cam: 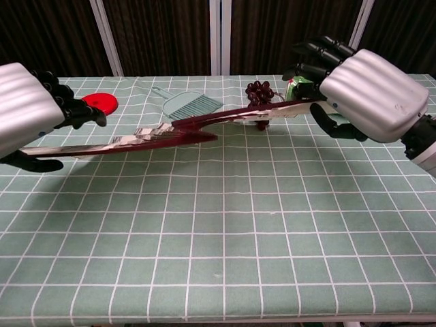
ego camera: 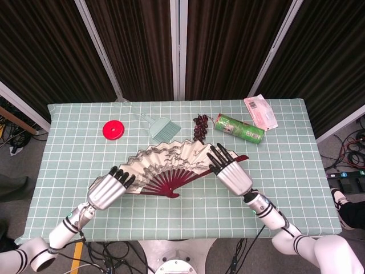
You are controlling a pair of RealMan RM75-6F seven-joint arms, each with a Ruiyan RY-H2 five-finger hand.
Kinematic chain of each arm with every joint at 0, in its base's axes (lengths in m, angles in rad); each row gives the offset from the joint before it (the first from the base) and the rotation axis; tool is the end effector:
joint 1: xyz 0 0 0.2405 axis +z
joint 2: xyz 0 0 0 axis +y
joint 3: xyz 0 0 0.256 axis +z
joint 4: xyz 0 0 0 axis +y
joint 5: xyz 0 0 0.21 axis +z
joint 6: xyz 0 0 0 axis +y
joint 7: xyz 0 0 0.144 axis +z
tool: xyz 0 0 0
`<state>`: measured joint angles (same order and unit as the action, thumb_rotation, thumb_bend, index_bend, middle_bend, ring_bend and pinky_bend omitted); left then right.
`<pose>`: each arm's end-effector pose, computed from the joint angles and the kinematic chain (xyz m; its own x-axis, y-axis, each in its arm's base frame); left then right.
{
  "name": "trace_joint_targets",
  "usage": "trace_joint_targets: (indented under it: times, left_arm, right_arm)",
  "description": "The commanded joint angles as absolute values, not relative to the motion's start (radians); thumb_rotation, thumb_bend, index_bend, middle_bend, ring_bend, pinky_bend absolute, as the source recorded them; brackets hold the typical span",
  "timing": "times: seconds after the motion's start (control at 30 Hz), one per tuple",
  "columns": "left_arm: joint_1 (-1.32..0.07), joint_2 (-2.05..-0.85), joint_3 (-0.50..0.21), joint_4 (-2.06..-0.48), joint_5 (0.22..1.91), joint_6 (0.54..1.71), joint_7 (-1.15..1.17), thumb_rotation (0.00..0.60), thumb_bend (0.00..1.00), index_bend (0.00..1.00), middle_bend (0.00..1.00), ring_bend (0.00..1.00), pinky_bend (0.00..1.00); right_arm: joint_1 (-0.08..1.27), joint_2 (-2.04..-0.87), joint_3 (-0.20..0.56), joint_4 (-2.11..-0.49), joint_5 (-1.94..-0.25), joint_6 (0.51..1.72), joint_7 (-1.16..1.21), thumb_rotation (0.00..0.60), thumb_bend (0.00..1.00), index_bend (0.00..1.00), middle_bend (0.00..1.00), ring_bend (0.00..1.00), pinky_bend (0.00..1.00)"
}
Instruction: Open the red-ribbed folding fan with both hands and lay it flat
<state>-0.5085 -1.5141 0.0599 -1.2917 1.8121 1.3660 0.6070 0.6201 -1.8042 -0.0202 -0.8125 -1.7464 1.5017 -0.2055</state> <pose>-0.2052 0.2544 0.0102 0.7514 -0.3475 0.5610 0.3032 -0.5733 -0.7612 -0.1941 -0.3080 -0.0244 0.5728 0.3571 0.7378 -0.4764 -0.5874 0.6542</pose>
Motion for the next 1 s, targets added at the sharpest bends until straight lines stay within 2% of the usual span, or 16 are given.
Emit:
trace_joint_targets:
  times: [0.03, 0.1, 0.2, 0.27, 0.43, 0.53, 0.73, 0.8, 0.9, 1.0]
  left_arm:
    - [-0.514, -1.498, 0.051, -1.365, 1.767, 1.296, 0.653, 0.6, 0.0, 0.23, 0.37, 0.36, 0.42]
    - [-0.517, -1.487, 0.047, -1.406, 1.743, 1.26, 0.671, 0.6, 0.0, 0.2, 0.32, 0.28, 0.38]
    - [-0.524, -1.473, 0.042, -1.451, 1.713, 1.216, 0.687, 0.6, 0.0, 0.18, 0.27, 0.23, 0.34]
    - [-0.528, -1.464, 0.038, -1.479, 1.691, 1.186, 0.698, 0.6, 0.0, 0.16, 0.23, 0.19, 0.31]
    - [-0.536, -1.44, 0.018, -1.552, 1.608, 1.116, 0.706, 0.6, 0.0, 0.12, 0.14, 0.1, 0.24]
    - [-0.541, -1.425, -0.001, -1.591, 1.556, 1.089, 0.64, 0.6, 0.0, 0.11, 0.12, 0.08, 0.21]
    - [-0.576, -1.375, -0.037, -1.625, 1.472, 0.995, 0.327, 0.6, 0.0, 0.07, 0.12, 0.06, 0.16]
    - [-0.587, -1.356, -0.043, -1.626, 1.459, 0.965, 0.231, 0.568, 0.0, 0.06, 0.12, 0.06, 0.16]
    - [-0.607, -1.319, -0.049, -1.629, 1.451, 0.912, 0.058, 0.486, 0.0, 0.06, 0.12, 0.06, 0.15]
    - [-0.613, -1.31, -0.042, -1.582, 1.487, 0.916, -0.049, 0.439, 0.0, 0.06, 0.12, 0.06, 0.14]
  right_arm:
    - [0.586, -1.773, -0.037, -0.892, -1.713, 1.44, -0.266, 0.6, 0.44, 0.17, 0.09, 0.0, 0.0]
    - [0.574, -1.749, -0.043, -0.946, -1.694, 1.401, -0.301, 0.6, 0.37, 0.09, 0.05, 0.0, 0.0]
    - [0.566, -1.713, -0.041, -1.026, -1.661, 1.34, -0.353, 0.6, 0.25, 0.01, 0.0, 0.0, 0.0]
    - [0.563, -1.687, -0.035, -1.085, -1.626, 1.288, -0.383, 0.6, 0.15, 0.0, 0.0, 0.0, 0.0]
    - [0.567, -1.63, -0.008, -1.21, -1.541, 1.18, -0.441, 0.6, 0.02, 0.0, 0.0, 0.0, 0.0]
    - [0.571, -1.591, 0.014, -1.275, -1.501, 1.144, -0.455, 0.6, 0.0, 0.0, 0.0, 0.0, 0.0]
    - [0.562, -1.497, 0.06, -1.396, -1.432, 1.124, -0.422, 0.6, 0.0, 0.0, 0.0, 0.0, 0.0]
    - [0.557, -1.457, 0.072, -1.433, -1.415, 1.12, -0.394, 0.6, 0.0, 0.0, 0.0, 0.0, 0.0]
    - [0.549, -1.402, 0.087, -1.477, -1.39, 1.112, -0.344, 0.6, 0.0, 0.0, 0.0, 0.0, 0.0]
    - [0.54, -1.356, 0.101, -1.503, -1.369, 1.109, -0.294, 0.6, 0.0, 0.0, 0.0, 0.0, 0.0]
